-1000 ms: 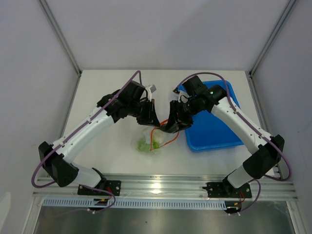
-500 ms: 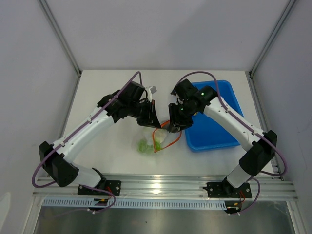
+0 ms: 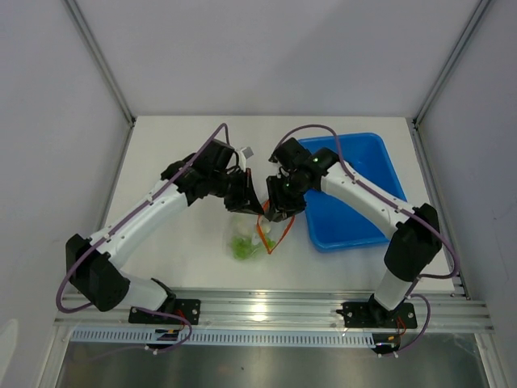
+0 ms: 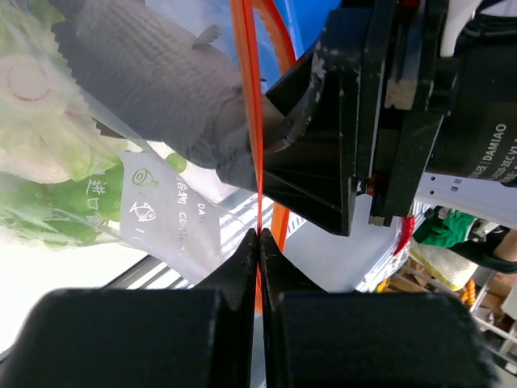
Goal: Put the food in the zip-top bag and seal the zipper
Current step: Place the fake fish in the zipper food storage bag.
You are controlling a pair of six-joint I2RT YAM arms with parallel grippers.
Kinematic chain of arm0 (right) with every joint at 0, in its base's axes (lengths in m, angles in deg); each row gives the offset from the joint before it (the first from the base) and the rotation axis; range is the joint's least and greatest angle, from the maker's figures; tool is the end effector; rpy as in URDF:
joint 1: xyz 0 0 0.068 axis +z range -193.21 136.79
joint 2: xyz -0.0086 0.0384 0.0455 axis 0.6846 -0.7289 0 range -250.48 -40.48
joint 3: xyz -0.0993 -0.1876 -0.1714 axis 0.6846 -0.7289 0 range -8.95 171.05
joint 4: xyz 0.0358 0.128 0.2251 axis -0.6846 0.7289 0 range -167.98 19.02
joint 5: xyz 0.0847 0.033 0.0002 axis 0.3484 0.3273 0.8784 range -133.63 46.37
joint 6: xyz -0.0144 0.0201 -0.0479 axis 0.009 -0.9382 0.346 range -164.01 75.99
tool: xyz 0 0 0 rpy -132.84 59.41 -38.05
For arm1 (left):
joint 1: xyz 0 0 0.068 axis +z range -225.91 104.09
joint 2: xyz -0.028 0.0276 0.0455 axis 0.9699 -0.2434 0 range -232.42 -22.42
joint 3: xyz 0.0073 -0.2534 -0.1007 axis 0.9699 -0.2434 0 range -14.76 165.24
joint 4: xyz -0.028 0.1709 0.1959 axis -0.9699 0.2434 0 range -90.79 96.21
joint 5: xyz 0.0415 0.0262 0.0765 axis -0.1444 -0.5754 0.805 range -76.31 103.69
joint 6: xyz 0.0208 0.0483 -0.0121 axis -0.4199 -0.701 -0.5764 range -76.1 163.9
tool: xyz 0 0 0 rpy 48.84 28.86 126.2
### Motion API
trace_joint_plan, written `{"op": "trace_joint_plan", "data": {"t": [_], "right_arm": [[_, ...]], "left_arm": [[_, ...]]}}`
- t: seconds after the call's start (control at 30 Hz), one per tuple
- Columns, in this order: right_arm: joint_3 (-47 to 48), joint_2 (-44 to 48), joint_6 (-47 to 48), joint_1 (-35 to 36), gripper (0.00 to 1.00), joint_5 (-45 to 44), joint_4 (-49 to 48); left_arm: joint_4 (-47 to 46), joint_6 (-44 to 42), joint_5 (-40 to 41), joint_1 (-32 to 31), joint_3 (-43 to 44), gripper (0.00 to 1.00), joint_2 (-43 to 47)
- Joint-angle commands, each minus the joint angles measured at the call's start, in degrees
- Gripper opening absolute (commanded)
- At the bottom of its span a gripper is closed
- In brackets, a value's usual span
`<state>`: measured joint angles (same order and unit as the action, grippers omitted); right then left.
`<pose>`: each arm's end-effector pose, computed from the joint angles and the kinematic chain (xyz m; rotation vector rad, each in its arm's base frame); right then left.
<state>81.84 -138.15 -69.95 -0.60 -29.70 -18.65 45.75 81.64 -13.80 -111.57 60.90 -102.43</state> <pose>0.2514 0.2428 0.3061 -0.4888 2.8266 0.6296 0.2257 -0.1822 0.3328 0.1830 2.6680 -1.0880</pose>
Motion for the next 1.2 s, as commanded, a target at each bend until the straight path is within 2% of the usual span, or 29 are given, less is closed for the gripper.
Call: {"op": "trace_joint_plan", "data": {"t": [0.0, 0.07, 0.1, 0.27, 0.33, 0.37, 0.4, 0.43, 0.57, 0.73, 0.87, 0.97, 1.17], "right_arm": [[0.62, -1.99, 2.02, 0.72, 0.23, 3.97, -2.38], [1.23, -2.61, 3.08, 0.81, 0.28, 6.97, -1.15], [1.5, -3.05, 4.56, 0.81, 0.36, 9.42, -0.54], [2.64, -2.44, 8.0, 0.81, 0.55, 15.76, 3.77], [2.47, -0.87, 8.35, 0.81, 0.66, 17.52, 3.43], [2.56, -0.51, 8.53, 0.81, 0.76, 17.62, 3.16], [2.47, 0.02, 8.53, 0.81, 0.78, 17.88, 2.72], [2.47, 0.37, 8.7, 0.81, 0.86, 18.23, 2.2], [4.57, -0.15, 9.23, 0.72, 0.93, 17.45, 3.24], [10.02, 0.46, 8.18, -0.68, 0.9, 10.86, 5.62], [14.33, 1.69, 6.95, -4.71, 0.86, 4.89, 5.54], [14.51, 3.44, 6.07, -7.88, 0.82, -1.0, 4.57], [10.39, 5.73, 4.67, -12.37, 0.82, -10.94, 0.27]], "left_arm": [[-3.47, 2.6, -3.44, 2.08, -2.87, 0.01, 2.84], [-5.67, 4.09, -4.68, 3.57, -4.11, 0.01, 3.71], [-6.37, 4.62, -6.07, 4.19, -6.03, 0.01, 3.98], [-9.45, 6.74, -8.73, 6.92, -8.86, 0.0, 4.86], [-9.28, 6.47, -8.55, 7.09, -8.51, 0.01, 4.69], [-9.1, 6.3, -8.55, 7.1, -8.34, 0.01, 4.51], [-9.02, 6.3, -8.55, 7.1, -8.25, 0.0, 4.34], [-9.02, 6.3, -8.64, 7.18, -8.07, 0.0, 4.16], [-8.93, 6.03, -8.64, 7.27, -7.63, 0.01, 3.54], [-6.47, 4.19, -6.88, 7.45, -5.96, 0.01, 3.81], [-5.85, 3.75, -6.18, 7.71, -6.31, 0.01, 4.59], [-5.41, 3.49, -5.91, 7.71, -7.01, 0.0, 5.3], [-4.45, 2.78, -5.21, 7.8, -7.19, 0.01, 6.09]]}}
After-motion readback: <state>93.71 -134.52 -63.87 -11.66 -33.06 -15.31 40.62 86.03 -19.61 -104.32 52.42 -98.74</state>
